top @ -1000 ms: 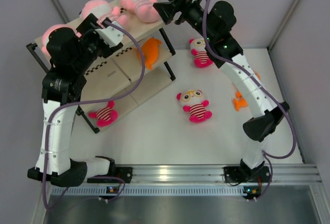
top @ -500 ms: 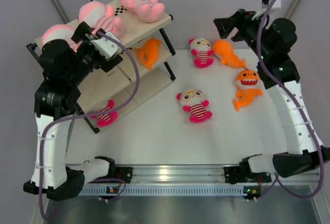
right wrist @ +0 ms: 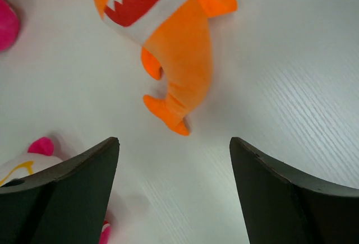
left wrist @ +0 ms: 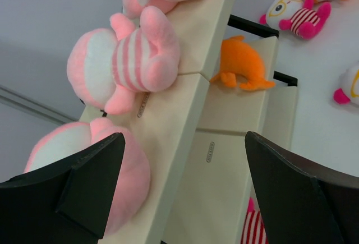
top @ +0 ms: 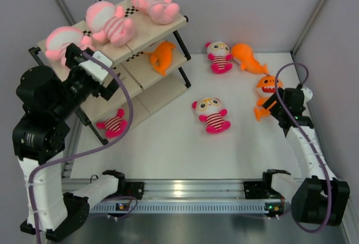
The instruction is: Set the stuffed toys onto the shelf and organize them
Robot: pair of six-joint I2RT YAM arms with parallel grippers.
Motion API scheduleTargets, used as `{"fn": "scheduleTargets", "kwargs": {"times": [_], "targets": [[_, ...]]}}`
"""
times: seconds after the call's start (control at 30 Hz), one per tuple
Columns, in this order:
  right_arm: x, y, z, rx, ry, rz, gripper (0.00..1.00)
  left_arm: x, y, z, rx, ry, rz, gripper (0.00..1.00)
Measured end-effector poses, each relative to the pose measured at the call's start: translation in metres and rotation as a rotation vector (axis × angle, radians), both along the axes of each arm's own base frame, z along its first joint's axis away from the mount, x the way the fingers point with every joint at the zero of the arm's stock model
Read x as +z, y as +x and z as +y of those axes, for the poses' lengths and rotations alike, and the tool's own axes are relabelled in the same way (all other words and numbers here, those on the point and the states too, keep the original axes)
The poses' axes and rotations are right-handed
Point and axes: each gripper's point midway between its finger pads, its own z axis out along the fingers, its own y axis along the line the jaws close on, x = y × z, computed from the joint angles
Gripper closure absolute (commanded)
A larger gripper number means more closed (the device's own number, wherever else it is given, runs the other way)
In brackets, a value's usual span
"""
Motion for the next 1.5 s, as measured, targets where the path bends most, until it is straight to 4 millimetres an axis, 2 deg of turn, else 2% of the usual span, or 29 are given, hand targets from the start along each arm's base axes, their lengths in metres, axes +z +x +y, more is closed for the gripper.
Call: {"fn": "scheduleTargets", "kwargs": {"times": [0.07, 0.17, 0.23, 0.33, 0.47, 0.57, 0.63, 0.67, 0.77, 0.83, 0.87, 0.9, 1.0, 1.07, 1.17, 1.23, 1.27, 1.33, 1.37, 1.4, 1.43, 1.5], "targets": [[-0.019, -0.004, -0.003, -0.029, 0.027, 0.035, 0.2, -0.007, -0.021, 0.003, -0.006, -0.01, 0.029, 0.06], [-0.038, 0.004, -0.007, -0.058, 0.056, 0.061, 0.23, -0.029, -0.05, 0.01, 0.0, -0.01, 0.077, 0.06], [-0.049, 0.011, -0.009, -0.073, 0.069, 0.076, 0.24, -0.056, -0.072, 0.018, 0.016, -0.004, 0.129, 0.06], [-0.064, 0.019, -0.01, -0.088, 0.089, 0.098, 0.26, -0.1, -0.096, 0.028, 0.049, 0.014, 0.225, 0.05], [-0.08, 0.03, -0.01, -0.1, 0.115, 0.108, 0.28, -0.165, -0.11, 0.04, 0.095, 0.055, 0.357, 0.05], [-0.104, 0.033, -0.009, -0.113, 0.134, 0.16, 0.3, -0.209, -0.115, 0.05, 0.149, 0.096, 0.463, 0.04], [-0.12, 0.031, -0.009, -0.121, 0.141, 0.202, 0.41, -0.232, -0.115, 0.056, 0.187, 0.116, 0.523, 0.04], [-0.117, 0.037, -0.01, -0.127, 0.138, 0.186, 0.57, -0.241, -0.115, 0.058, 0.2, 0.123, 0.548, 0.04], [-0.114, 0.043, -0.013, -0.138, 0.135, 0.164, 0.84, -0.264, -0.115, 0.063, 0.233, 0.131, 0.606, 0.03], [-0.113, 0.042, -0.015, -0.15, 0.129, 0.164, 0.92, -0.274, -0.116, 0.065, 0.253, 0.131, 0.628, 0.03], [-0.111, 0.041, -0.016, -0.153, 0.12, 0.163, 1.0, -0.281, -0.118, 0.067, 0.262, 0.131, 0.641, 0.03], [-0.107, 0.04, -0.018, -0.156, 0.109, 0.16, 1.0, -0.286, -0.119, 0.068, 0.268, 0.132, 0.651, 0.03], [-0.082, 0.035, -0.024, -0.151, 0.062, 0.131, 1.0, -0.301, -0.122, 0.072, 0.295, 0.132, 0.684, 0.03], [-0.048, 0.035, -0.026, -0.129, 0.02, 0.081, 1.0, -0.31, -0.124, 0.074, 0.313, 0.129, 0.701, 0.03], [0.026, 0.041, -0.026, -0.089, -0.054, -0.055, 1.0, -0.322, -0.127, 0.076, 0.332, 0.125, 0.722, 0.02], [0.087, 0.042, -0.019, -0.054, -0.111, -0.173, 1.0, -0.329, -0.128, 0.077, 0.341, 0.123, 0.74, 0.02], [0.113, 0.041, -0.011, -0.027, -0.131, -0.224, 1.0, -0.332, -0.128, 0.078, 0.346, 0.121, 0.748, 0.02], [0.16, 0.035, 0.023, 0.075, -0.159, -0.322, 1.0, -0.336, -0.129, 0.079, 0.355, 0.117, 0.761, 0.02], [0.175, 0.031, 0.041, 0.131, -0.16, -0.349, 1.0, -0.338, -0.129, 0.079, 0.358, 0.113, 0.763, 0.01], [0.192, 0.025, 0.07, 0.225, -0.155, -0.38, 1.0, -0.339, -0.13, 0.079, 0.362, 0.11, 0.766, 0.01], [0.201, 0.021, 0.085, 0.273, -0.151, -0.392, 1.0, -0.34, -0.13, 0.079, 0.364, 0.108, 0.766, 0.01], [0.215, 0.011, 0.128, 0.408, -0.138, -0.402, 1.0, -0.341, -0.131, 0.079, 0.368, 0.1, 0.764, 0.01]]}}
